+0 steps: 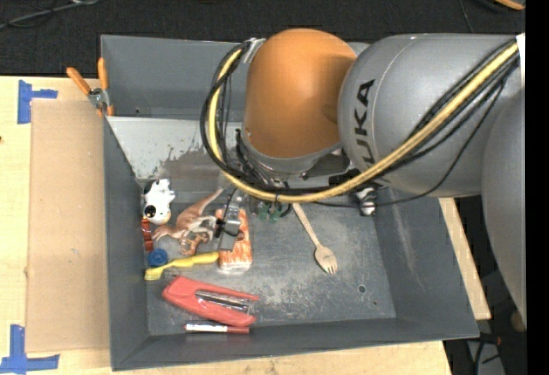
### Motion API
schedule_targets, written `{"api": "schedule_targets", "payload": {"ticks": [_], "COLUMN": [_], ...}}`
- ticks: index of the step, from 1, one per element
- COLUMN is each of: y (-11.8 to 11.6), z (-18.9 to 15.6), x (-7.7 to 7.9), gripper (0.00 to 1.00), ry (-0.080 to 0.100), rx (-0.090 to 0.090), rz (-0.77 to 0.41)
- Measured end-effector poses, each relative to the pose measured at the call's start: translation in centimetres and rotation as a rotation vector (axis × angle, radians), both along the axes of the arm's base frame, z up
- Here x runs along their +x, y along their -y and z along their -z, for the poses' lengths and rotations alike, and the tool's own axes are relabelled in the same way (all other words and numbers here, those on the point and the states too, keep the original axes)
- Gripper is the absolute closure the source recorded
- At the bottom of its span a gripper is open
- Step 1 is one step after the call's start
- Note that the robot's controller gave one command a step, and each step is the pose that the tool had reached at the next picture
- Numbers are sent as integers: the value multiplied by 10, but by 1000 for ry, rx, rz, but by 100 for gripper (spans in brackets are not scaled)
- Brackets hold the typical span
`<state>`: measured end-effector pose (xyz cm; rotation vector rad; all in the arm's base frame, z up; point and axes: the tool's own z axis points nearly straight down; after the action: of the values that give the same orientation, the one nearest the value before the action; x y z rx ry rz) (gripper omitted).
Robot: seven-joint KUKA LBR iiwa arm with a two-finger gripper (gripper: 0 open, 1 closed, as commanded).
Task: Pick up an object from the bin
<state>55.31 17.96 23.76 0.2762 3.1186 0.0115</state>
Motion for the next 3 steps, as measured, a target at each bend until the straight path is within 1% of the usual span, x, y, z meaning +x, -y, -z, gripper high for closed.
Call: {"api": "schedule_targets", "payload": {"ticks": [1,2,3], "y": [1,26,46], "z": [5,49,78], "x": [-2,28,34], "gripper": [0,0,0], "ry": [-8,-1,-4], "rx": [-3,-1,-3], "rz": [0,-76,-155]}}
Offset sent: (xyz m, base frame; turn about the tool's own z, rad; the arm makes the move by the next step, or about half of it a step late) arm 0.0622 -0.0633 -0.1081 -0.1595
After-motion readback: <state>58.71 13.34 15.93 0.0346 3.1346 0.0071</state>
